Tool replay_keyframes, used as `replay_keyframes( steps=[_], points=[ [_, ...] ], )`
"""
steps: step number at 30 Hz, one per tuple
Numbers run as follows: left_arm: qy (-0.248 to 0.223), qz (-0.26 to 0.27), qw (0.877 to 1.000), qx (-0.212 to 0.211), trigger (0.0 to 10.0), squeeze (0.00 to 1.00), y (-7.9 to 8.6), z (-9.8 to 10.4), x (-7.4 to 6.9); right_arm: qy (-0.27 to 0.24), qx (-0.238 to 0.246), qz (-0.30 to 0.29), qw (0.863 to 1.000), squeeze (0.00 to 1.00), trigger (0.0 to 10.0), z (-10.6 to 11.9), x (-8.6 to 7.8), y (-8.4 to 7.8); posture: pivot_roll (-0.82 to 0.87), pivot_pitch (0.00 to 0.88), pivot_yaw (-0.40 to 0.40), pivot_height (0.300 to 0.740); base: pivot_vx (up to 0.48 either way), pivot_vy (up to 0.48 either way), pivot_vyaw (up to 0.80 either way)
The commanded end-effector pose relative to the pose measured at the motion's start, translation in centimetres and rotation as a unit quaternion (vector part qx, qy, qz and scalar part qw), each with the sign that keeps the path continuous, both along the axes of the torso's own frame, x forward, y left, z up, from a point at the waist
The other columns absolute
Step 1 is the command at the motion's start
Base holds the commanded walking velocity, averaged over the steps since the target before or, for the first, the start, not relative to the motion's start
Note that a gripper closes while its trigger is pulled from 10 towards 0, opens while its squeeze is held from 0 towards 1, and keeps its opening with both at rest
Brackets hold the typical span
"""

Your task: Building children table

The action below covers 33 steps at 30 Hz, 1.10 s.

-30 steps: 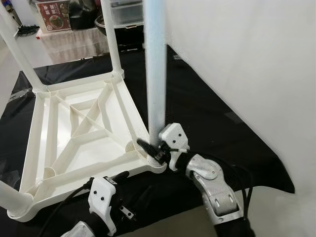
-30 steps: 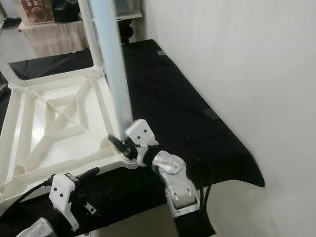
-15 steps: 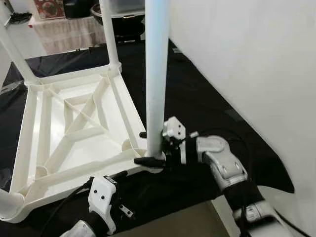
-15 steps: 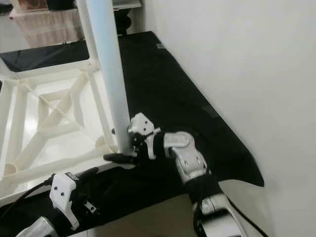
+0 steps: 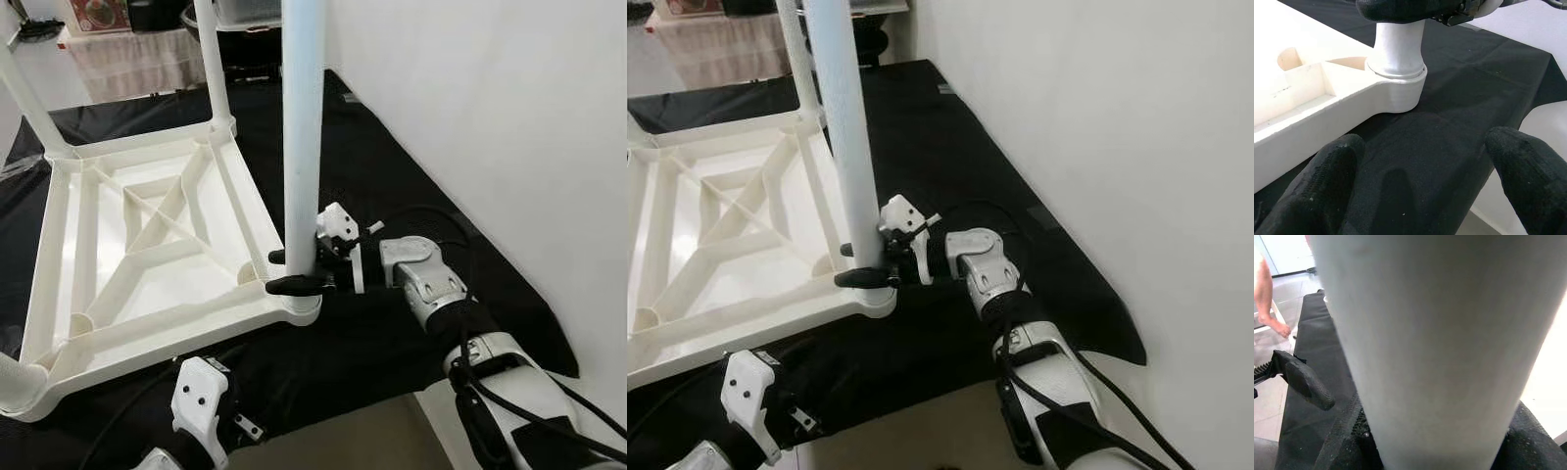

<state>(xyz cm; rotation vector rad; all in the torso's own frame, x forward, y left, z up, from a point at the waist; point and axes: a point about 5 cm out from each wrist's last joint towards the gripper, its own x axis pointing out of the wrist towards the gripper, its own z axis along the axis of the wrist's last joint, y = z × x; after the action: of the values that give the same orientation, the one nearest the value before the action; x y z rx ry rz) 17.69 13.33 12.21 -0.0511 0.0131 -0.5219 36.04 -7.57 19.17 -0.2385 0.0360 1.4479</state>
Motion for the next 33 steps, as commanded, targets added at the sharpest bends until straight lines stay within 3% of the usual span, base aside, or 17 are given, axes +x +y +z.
replay_keyframes(
  steps=[1,6,7,8,9,10,15,19,20,23,24,25,26,28,33],
  points=[
    [0.004,0.000,1.000,0.002,10.0,0.00,-0.1,0.0,-0.2,0.007,0.015,-0.009,1.000,0.00,0.0,0.1,0.2,-0.2,0.12,0.201,-0.047,0.740,0.000,0.000,0.00],
    [0.004,0.001,1.000,0.001,10.0,0.00,-0.2,0.1,-0.2,-0.035,0.007,-0.090,0.995,0.00,0.0,-1.0,-0.2,-1.8,0.10,0.208,-0.060,0.740,0.000,0.000,0.00],
    [0.004,0.001,1.000,0.001,10.0,0.00,-0.1,0.1,-0.2,-0.042,0.017,-0.217,0.975,0.00,0.0,-2.4,-0.4,-1.8,0.10,0.203,-0.064,0.740,0.000,0.000,0.00],
    [0.003,0.003,1.000,0.001,10.0,0.00,0.1,0.2,-0.1,-0.029,0.007,-0.350,0.936,0.00,0.0,-5.8,-3.6,-1.1,0.10,0.205,-0.047,0.740,0.000,0.000,0.00],
    [0.003,0.003,1.000,0.001,10.0,0.00,0.1,0.2,-0.1,-0.029,0.007,-0.350,0.936,0.00,0.0,-5.8,-3.6,-1.1,0.10,0.205,-0.047,0.740,0.000,0.000,0.00],
    [0.002,0.003,1.000,0.001,10.0,0.00,0.2,0.4,0.0,-0.009,-0.003,-0.367,0.930,0.00,0.0,-7.4,-7.4,-0.1,0.10,0.205,-0.047,0.740,0.000,0.000,0.00],
    [0.002,0.001,1.000,0.004,10.0,0.00,0.4,0.2,0.4,-0.050,-0.018,-0.332,0.942,0.00,0.0,-6.6,-6.5,1.3,0.09,0.187,-0.016,0.740,0.000,0.000,0.00],
    [0.001,-0.003,1.000,0.006,10.0,0.00,0.3,0.2,0.6,-0.040,-0.020,-0.307,0.951,0.00,0.0,-6.8,-6.4,1.8,0.08,0.177,-0.018,0.740,0.000,0.000,0.00],
    [0.001,0.000,1.000,0.005,10.0,0.00,0.4,0.1,0.6,-0.029,-0.015,-0.298,0.954,0.00,10.0,-6.7,-6.5,1.9,0.09,0.178,-0.024,0.740,0.000,0.000,0.00],
    [0.001,0.003,1.000,0.005,10.0,0.00,0.4,0.1,0.6,-0.014,-0.010,-0.284,0.959,0.00,10.0,-6.7,-6.7,2.1,0.09,0.173,-0.026,0.740,0.000,0.000,0.00],
    [0.000,0.005,1.000,0.005,10.0,0.00,0.4,0.1,0.7,0.017,0.010,-0.252,0.967,1.00,10.0,-5.9,-8.0,2.7,0.09,0.170,-0.026,0.740,0.000,0.000,0.00],
    [0.000,0.005,1.000,0.006,10.0,0.00,0.4,0.1,0.7,0.028,0.017,-0.231,0.972,1.00,10.0,-5.6,-8.4,3.0,0.09,0.170,-0.026,0.740,0.000,0.000,0.00],
    [0.000,0.004,1.000,0.006,10.0,0.00,0.4,0.1,0.8,0.023,0.019,-0.166,0.986,1.00,10.0,-5.1,-9.1,3.4,0.09,0.166,-0.022,0.740,0.000,0.000,0.00],
    [0.000,0.004,1.000,0.006,10.0,0.00,0.4,0.1,0.8,0.013,0.014,-0.095,0.995,1.00,10.0,-4.7,-9.8,3.7,0.09,0.166,-0.022,0.740,0.000,0.000,0.00],
    [0.000,0.002,1.000,0.007,10.0,0.00,0.4,0.1,0.9,-0.021,0.011,-0.061,0.998,1.00,10.0,-4.3,-9.7,3.6,0.09,0.166,-0.022,0.740,0.000,0.000,0.00]
  ],
)
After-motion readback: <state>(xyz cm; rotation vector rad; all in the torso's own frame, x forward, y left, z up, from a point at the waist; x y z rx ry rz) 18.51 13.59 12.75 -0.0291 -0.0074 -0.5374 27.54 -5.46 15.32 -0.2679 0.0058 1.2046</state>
